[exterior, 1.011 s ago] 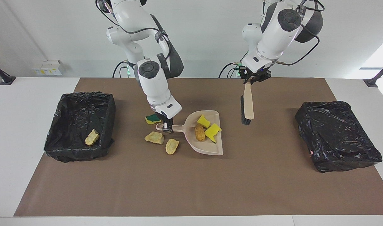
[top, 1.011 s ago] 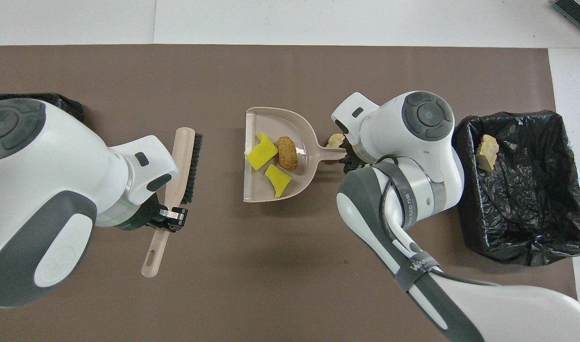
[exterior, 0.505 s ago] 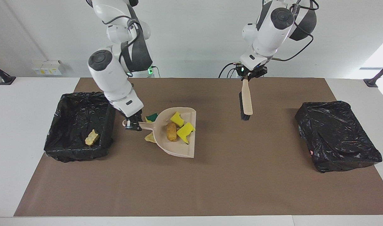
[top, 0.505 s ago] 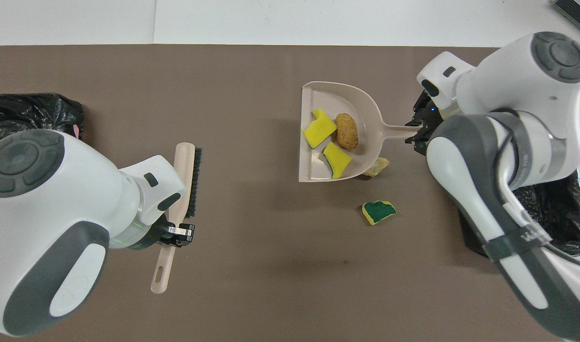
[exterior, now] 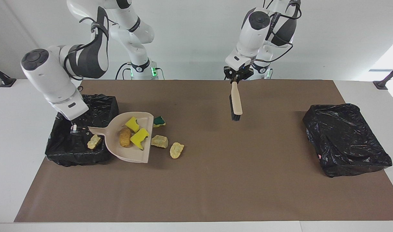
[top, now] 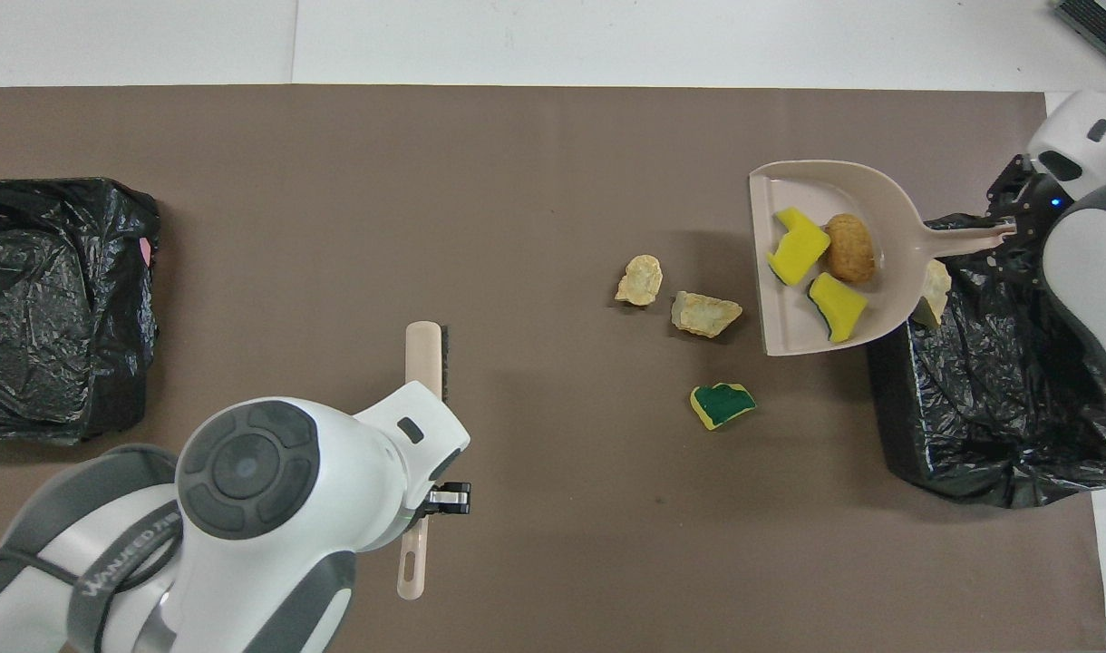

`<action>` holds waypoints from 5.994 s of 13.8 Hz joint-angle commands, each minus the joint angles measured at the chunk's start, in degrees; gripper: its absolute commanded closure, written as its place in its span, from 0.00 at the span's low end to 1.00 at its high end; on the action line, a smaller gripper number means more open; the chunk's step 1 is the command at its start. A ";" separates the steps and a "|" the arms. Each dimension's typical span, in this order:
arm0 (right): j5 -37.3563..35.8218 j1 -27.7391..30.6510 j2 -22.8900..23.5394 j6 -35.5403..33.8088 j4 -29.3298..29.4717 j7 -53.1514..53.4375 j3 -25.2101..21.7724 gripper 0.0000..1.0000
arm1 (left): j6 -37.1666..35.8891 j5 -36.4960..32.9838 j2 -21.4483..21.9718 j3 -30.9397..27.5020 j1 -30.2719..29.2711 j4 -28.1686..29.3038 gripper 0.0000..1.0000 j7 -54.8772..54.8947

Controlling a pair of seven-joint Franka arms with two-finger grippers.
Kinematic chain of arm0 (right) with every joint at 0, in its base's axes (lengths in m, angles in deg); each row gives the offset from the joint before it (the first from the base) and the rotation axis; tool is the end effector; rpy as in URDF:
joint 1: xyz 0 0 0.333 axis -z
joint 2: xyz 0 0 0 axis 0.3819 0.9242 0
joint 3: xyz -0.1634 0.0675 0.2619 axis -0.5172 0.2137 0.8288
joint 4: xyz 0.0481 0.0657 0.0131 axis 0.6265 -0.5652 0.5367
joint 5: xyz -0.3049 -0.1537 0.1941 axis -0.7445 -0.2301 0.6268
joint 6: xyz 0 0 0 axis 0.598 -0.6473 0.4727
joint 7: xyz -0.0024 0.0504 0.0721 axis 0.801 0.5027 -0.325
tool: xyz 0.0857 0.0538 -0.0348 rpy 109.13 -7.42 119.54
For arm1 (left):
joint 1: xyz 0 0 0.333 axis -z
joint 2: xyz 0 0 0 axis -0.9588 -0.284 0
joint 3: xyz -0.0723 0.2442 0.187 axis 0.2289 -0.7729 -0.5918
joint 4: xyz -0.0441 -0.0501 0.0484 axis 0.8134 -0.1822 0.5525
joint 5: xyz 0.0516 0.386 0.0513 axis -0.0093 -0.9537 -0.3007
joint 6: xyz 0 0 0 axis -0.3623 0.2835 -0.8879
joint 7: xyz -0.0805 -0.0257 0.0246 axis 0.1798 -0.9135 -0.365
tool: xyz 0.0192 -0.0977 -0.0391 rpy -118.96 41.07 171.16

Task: Sweep and dump trash in bin
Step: 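Carry the loaded dustpan with the right gripper over the farther bin, then tilt the dustpan with the right gripper to dump sponges into the bin, then bring the empty dustpan back to the table center with the right gripper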

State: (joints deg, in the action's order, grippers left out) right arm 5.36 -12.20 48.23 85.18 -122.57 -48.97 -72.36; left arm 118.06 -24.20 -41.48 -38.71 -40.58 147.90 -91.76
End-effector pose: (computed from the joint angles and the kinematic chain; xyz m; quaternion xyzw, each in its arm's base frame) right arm 0.6352 -0.1037 0.4938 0.6926 0.7207 0.0130 0.0262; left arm 0.3722 -0.3028 0.4806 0.9958 -0.0437 -0.0741 0.0299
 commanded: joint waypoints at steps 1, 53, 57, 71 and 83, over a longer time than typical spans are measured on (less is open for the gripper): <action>-5.47 4.85 -4.17 -1.56 -0.57 -5.64 0.74 1.00 | 7.07 0.68 -3.67 -0.87 6.52 3.98 1.00 -6.02; -23.82 -3.48 -18.52 -5.52 -16.05 23.79 1.35 1.00 | -6.15 -4.77 -6.08 -1.66 -31.41 -11.64 0.00 32.80; -15.28 -5.50 -19.13 -6.13 -17.01 40.00 1.79 1.00 | -16.79 -5.12 -5.73 -1.66 -32.65 -20.35 0.00 33.51; -0.22 -34.66 -2.81 3.43 -10.17 121.93 2.06 1.00 | -23.67 -6.18 -4.41 -2.36 -32.74 -28.54 0.00 32.72; -8.05 -42.77 25.27 8.02 20.08 140.43 1.88 0.00 | -12.86 -6.27 -7.21 -1.84 -32.12 -30.37 0.00 28.77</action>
State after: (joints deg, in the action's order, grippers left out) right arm -0.91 -55.14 73.82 94.33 -104.72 90.37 -71.26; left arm 103.40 -29.95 -46.74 -40.79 -72.51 119.56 -61.04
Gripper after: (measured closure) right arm 0.621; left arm 0.000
